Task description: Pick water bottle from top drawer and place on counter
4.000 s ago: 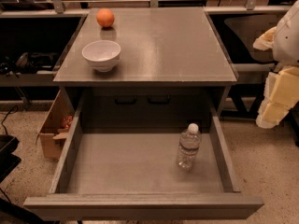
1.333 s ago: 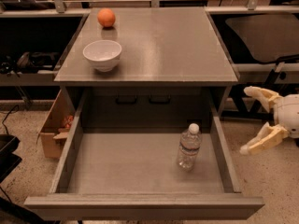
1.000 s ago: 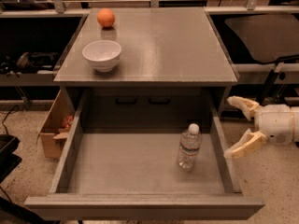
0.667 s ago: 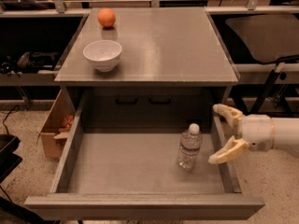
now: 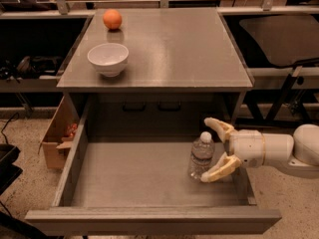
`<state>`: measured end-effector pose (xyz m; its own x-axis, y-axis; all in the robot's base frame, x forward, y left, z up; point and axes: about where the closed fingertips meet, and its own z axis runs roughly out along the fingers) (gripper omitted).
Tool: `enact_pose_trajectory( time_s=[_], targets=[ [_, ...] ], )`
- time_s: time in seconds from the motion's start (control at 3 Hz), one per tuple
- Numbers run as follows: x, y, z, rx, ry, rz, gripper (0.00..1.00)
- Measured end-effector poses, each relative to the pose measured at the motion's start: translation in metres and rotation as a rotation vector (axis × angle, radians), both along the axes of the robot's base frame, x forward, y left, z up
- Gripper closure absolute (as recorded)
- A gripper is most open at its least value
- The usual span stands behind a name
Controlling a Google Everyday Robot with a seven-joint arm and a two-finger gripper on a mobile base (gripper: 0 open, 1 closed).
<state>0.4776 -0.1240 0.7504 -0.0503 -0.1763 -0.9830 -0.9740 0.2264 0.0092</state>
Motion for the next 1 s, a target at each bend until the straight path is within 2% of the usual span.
enact_pose_trajectory(
  time_s=[0.33, 1.0],
  targets=[
    [0.0, 0.015, -0.02, 0.022, 0.002, 0.019, 0.18],
    [0.004, 0.034, -0.047, 0.036, 0.012, 0.044, 0.64]
  ],
)
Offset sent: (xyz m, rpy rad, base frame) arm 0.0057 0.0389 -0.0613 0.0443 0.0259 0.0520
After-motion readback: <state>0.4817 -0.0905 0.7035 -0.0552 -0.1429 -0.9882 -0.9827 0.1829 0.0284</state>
